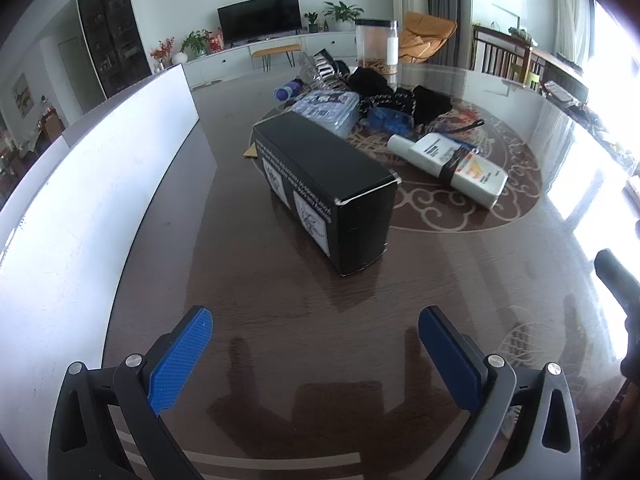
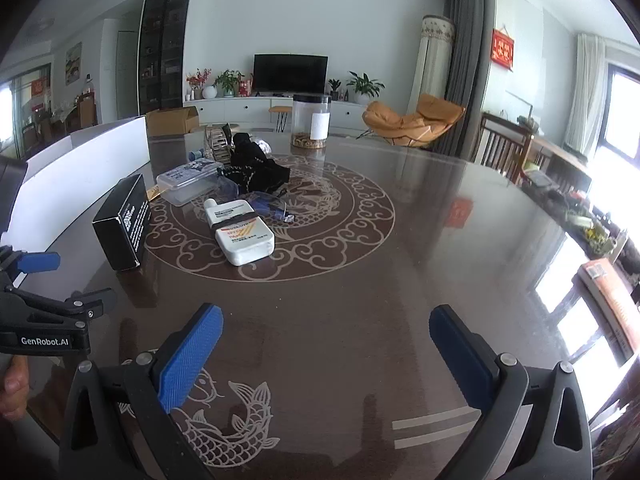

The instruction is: Organize objects

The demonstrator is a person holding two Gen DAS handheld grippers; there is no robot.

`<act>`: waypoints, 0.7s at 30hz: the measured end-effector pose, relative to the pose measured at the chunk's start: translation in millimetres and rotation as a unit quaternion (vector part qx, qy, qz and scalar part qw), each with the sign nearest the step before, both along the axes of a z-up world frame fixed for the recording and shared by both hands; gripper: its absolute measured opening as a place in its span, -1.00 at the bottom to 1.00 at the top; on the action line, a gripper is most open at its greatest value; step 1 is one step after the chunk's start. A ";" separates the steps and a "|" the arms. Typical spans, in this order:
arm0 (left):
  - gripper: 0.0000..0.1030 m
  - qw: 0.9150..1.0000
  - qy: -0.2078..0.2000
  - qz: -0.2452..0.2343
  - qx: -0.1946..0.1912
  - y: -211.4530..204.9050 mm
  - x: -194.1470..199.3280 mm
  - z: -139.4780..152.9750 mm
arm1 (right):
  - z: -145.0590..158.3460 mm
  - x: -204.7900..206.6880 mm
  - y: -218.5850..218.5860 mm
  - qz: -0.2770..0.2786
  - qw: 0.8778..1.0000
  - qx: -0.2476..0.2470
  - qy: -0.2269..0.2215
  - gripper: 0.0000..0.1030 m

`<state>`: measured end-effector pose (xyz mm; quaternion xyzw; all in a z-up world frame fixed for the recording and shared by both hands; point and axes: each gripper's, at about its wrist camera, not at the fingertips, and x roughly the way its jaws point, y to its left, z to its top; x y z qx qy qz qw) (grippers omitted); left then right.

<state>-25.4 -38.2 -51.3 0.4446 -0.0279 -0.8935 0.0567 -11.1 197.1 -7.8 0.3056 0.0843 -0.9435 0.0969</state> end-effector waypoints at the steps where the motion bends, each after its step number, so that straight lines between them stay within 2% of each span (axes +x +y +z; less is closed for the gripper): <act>1: 1.00 1.000 -0.003 0.001 -0.001 -0.5 -3.1 -2.0 | -1.3 -2.4 0.2 -0.001 1.000 -0.001 -0.004 1.00; 6: 1.00 1.000 -0.016 0.016 0.009 -8.7 -12.3 -4.9 | -8.2 -9.5 0.3 0.000 1.000 -0.003 -0.031 1.00; 13: 1.00 0.999 -0.024 0.019 0.013 -12.9 -18.6 -7.1 | -13.0 -12.6 -4.6 0.008 0.999 0.002 -0.045 1.00; 21: 1.00 0.998 -0.035 0.018 0.051 -21.4 -29.3 -12.8 | -16.9 -15.4 -6.8 0.013 0.998 0.006 -0.054 1.00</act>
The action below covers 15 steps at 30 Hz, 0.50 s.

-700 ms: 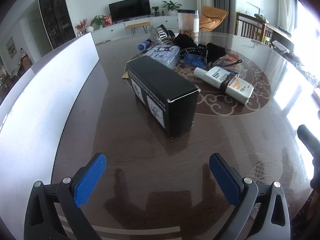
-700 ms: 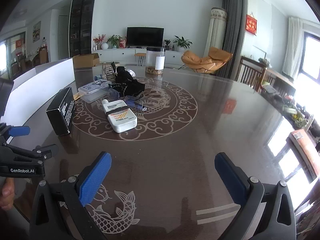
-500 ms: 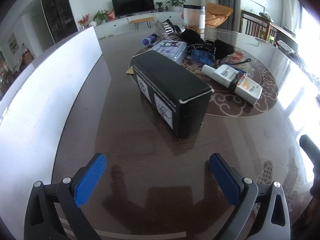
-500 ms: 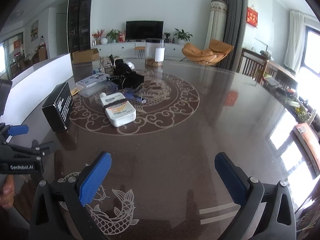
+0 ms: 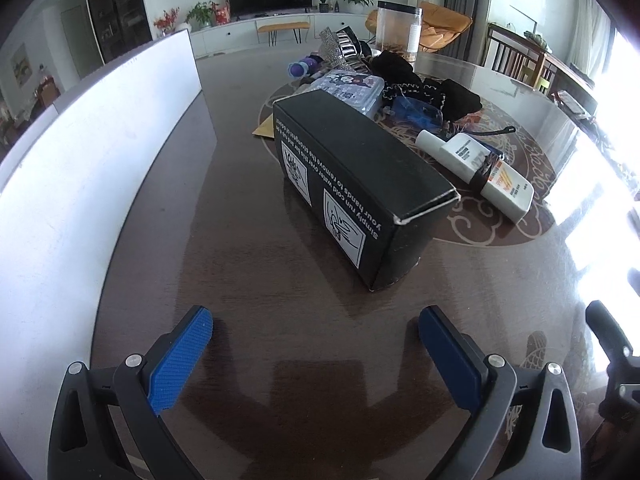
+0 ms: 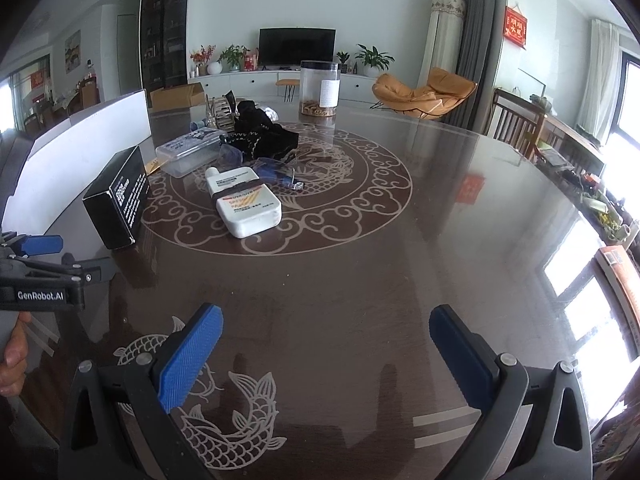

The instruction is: Organize objects

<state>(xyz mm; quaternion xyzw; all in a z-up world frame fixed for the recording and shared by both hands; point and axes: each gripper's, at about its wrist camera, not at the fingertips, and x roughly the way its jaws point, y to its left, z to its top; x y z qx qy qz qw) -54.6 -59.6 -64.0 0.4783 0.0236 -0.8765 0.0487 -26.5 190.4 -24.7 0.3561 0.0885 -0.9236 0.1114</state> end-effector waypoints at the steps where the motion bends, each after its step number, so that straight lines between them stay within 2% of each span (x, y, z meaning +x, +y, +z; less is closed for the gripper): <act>1: 1.00 1.000 0.001 -0.001 0.000 -0.8 -0.1 0.1 | -0.5 -0.4 -0.1 0.000 1.000 0.000 -0.001 1.00; 15: 1.00 1.000 0.010 -0.021 -0.001 -0.3 -1.3 -0.3 | -8.8 -5.2 -3.9 0.007 1.000 0.001 -0.018 1.00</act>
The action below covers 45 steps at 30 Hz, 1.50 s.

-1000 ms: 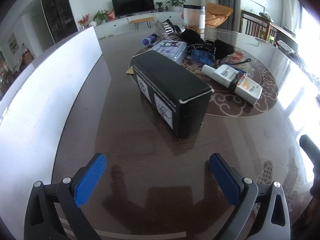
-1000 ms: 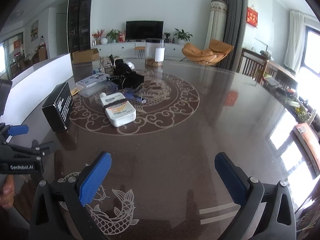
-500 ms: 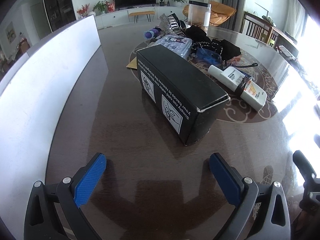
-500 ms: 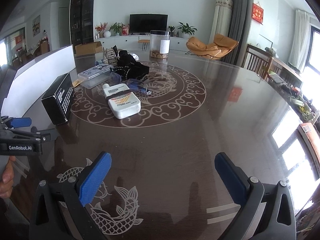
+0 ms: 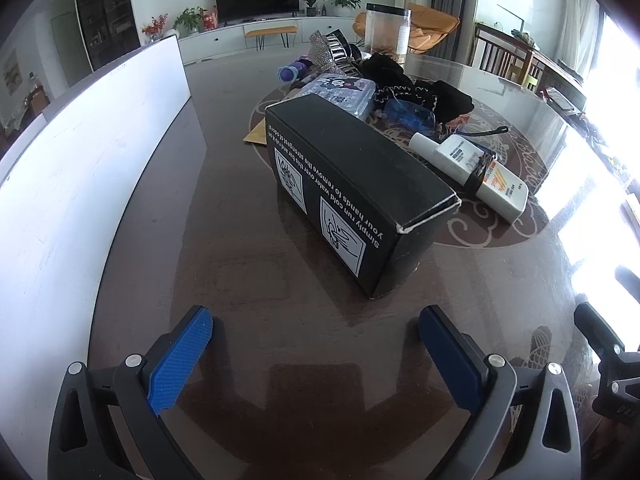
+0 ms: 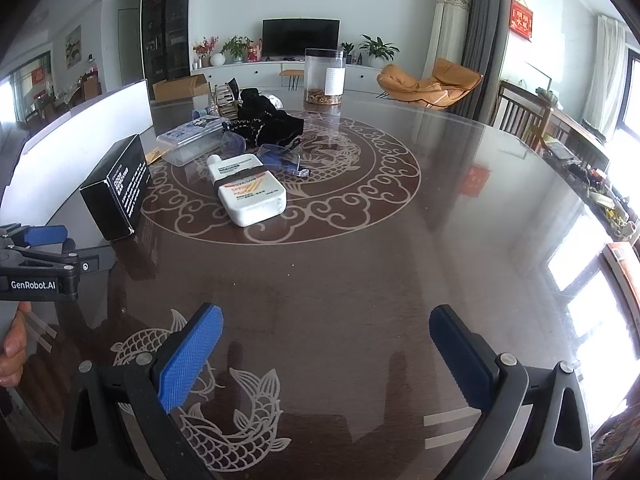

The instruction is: Organize objects

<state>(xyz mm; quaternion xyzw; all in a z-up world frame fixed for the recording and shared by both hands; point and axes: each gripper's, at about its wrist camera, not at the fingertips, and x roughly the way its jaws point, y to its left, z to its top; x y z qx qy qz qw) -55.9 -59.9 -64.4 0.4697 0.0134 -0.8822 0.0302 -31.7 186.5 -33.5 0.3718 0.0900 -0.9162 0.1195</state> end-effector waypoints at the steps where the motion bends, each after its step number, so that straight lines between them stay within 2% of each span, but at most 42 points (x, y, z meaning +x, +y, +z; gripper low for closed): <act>1: 1.00 1.000 0.001 0.000 0.000 -0.4 0.4 0.1 | -1.0 -0.5 0.2 0.000 1.000 0.000 -0.002 1.00; 12: 1.00 1.000 0.007 0.002 0.000 0.3 0.8 -1.6 | -8.0 -3.8 -5.0 0.008 1.000 0.004 -0.020 1.00; 45: 1.00 1.000 0.007 0.002 0.001 0.6 -0.2 -3.0 | -12.0 -4.9 -6.9 0.012 0.999 0.010 -0.028 1.00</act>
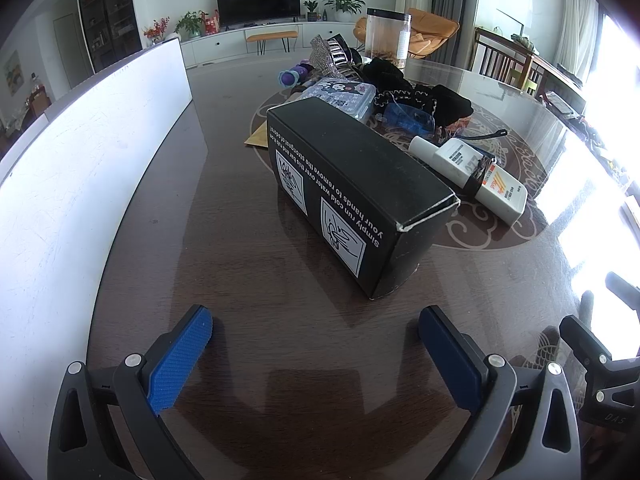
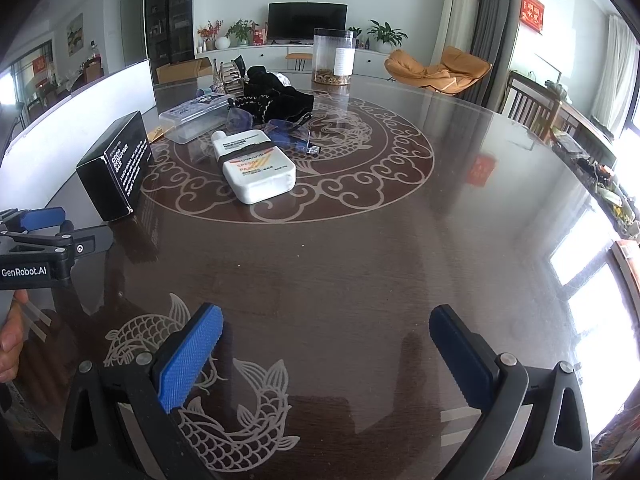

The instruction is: Organize objects

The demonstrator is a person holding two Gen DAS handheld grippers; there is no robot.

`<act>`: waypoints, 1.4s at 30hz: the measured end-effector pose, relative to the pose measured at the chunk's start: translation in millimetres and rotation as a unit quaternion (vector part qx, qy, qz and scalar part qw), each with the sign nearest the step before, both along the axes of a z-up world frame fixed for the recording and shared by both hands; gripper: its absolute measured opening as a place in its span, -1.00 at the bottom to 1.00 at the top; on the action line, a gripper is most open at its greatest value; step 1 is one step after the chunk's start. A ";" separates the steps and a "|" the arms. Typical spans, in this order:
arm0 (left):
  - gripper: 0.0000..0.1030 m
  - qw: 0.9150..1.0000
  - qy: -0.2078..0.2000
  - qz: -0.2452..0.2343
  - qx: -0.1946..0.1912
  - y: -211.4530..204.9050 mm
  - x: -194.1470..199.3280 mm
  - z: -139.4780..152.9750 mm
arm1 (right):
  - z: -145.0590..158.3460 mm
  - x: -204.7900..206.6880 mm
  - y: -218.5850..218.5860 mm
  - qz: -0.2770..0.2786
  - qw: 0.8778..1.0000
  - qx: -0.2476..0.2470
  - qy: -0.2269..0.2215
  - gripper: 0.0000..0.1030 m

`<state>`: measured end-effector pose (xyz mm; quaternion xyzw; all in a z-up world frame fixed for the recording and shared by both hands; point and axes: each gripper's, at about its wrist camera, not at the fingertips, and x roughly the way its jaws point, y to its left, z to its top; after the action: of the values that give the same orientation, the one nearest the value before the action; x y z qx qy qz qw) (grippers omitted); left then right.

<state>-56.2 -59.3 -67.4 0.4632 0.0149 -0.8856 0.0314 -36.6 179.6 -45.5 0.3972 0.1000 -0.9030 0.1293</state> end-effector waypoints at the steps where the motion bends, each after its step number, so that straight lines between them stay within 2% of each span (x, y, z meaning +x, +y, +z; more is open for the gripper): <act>1: 1.00 1.000 0.000 0.000 0.000 0.1 -0.2 -0.1 | 0.0 0.0 0.0 0.000 1.000 0.000 0.000 1.00; 29: 1.00 1.000 -0.004 0.003 -0.001 0.5 -2.5 -0.6 | -3.0 0.9 0.2 0.002 1.000 -0.004 -0.005 1.00; 39: 1.00 1.000 -0.014 -0.017 0.001 -7.1 13.9 -0.7 | -2.5 0.8 -1.3 0.003 1.000 -0.006 -0.009 1.00; 41: 1.00 0.999 -0.030 -0.025 0.013 -5.3 13.7 1.0 | -2.4 0.2 -1.0 0.004 1.000 -0.007 -0.010 1.00; 42: 1.00 0.998 -0.028 -0.039 0.037 -2.3 12.4 6.9 | -2.1 0.4 -0.6 0.004 1.000 -0.007 -0.011 1.00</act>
<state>-43.8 -61.6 -60.5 0.4888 0.0285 -0.8717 -0.0203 -36.1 179.0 -47.7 0.4054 0.0939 -0.8990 0.1366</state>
